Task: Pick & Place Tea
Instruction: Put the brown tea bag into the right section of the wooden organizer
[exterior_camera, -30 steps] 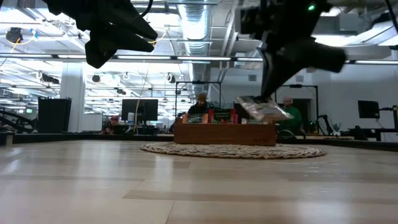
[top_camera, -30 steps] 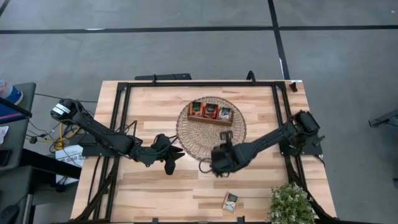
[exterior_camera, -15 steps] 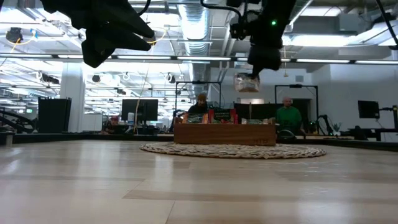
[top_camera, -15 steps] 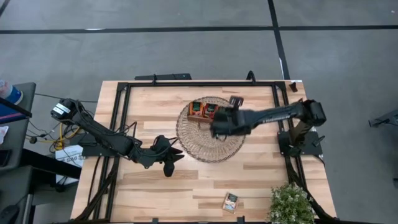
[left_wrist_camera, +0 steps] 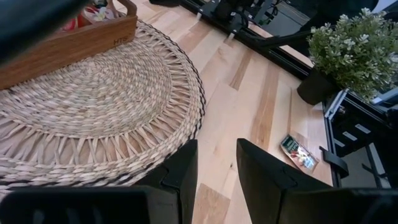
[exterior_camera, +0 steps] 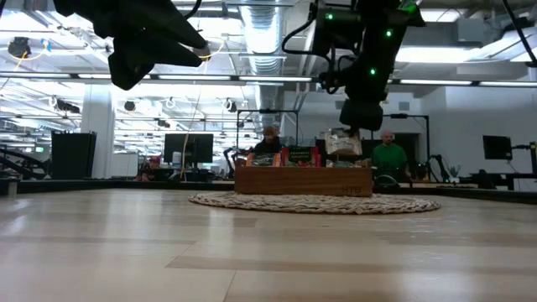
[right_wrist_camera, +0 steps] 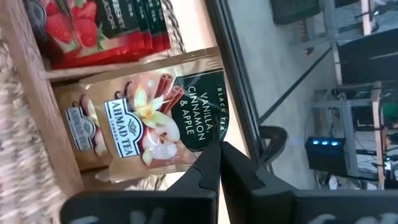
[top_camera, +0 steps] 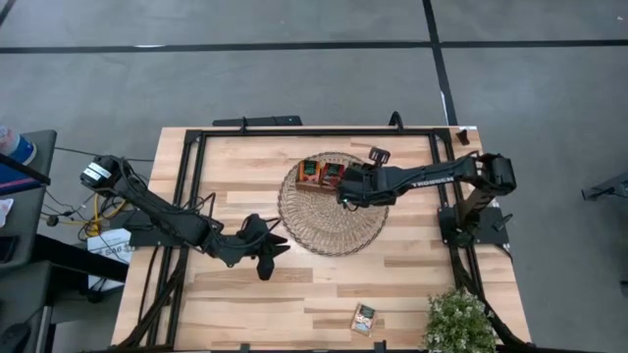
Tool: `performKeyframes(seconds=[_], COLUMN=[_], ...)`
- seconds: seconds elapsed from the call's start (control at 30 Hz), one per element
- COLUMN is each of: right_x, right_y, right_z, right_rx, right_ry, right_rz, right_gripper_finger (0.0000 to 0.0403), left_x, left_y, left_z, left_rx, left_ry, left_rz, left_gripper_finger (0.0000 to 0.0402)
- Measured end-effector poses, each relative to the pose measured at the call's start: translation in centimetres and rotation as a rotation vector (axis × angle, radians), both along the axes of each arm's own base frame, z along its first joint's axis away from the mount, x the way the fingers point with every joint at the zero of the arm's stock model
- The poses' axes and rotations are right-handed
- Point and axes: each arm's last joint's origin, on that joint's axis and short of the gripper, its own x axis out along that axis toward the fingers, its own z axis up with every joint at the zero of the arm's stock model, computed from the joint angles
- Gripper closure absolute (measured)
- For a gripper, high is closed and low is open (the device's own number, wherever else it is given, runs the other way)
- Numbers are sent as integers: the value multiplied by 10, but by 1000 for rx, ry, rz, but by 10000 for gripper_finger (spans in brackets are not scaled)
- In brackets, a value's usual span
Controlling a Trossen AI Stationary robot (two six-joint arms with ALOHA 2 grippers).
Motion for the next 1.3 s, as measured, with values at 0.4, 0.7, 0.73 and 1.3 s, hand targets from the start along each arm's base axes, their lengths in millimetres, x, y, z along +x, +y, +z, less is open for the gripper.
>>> performKeyframes(seconds=[0.4, 0.7, 0.73, 1.3], right_x=[0, -3, -4, -6], right_y=[-8, -11, -11, -3], right_z=[-21, -30, -30, -34], right_rx=[-3, 53, 57, 89], right_ry=[-17, -25, -25, 8], right_rz=[-6, -11, -13, 19], right_gripper_finger=[403, 403, 403, 335], left_x=[0, 0, 0, 0], left_y=[0, 0, 0, 0], left_z=[0, 0, 0, 0], left_rx=[1, 1, 1, 1], left_ry=[-1, -1, -1, -1], left_rz=[2, 2, 2, 2], left_gripper_finger=[300, 300, 300, 300])
